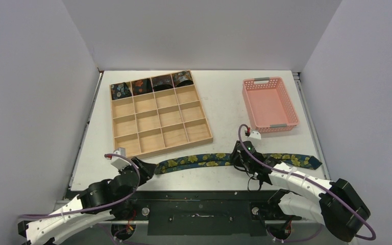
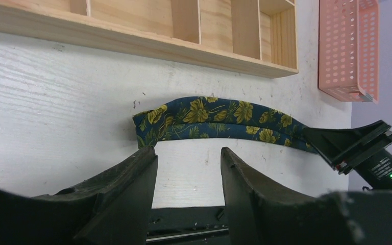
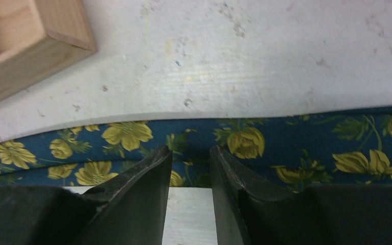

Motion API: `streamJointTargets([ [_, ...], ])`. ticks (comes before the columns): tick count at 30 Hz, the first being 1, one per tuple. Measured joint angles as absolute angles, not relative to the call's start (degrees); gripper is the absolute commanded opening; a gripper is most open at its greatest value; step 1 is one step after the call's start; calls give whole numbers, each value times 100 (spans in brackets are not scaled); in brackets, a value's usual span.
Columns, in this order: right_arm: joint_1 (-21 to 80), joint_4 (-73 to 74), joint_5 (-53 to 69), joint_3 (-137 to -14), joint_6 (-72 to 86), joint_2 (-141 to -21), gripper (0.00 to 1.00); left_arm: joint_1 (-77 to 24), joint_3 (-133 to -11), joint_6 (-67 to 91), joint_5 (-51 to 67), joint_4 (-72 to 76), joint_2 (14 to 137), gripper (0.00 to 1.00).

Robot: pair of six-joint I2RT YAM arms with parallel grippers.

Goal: Roll the ties
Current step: Flatten out the tie at the center of the board.

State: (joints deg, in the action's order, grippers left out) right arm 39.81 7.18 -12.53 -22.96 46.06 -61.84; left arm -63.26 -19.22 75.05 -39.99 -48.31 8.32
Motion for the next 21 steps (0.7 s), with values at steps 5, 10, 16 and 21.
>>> streamJointTargets([
  [5, 3988, 913, -1293, -1717, 4917, -5752, 34, -6326, -2169, 7105, -4069, -4639, 1282, 43],
  [10, 4077, 1157, -1282, -1507, 5310, -5221, 33, -6326, -2147, 6768, -3944, -4075, 2320, 31],
  [16, 4407, 1686, -1461, -1496, 5533, -4676, 36, -6272, -1833, 6681, -3885, -3505, 3089, 14],
  [21, 4901, 1848, -1761, -2078, 5457, -4866, 36, -5808, -1514, 6659, -3868, -3116, 3142, 8],
])
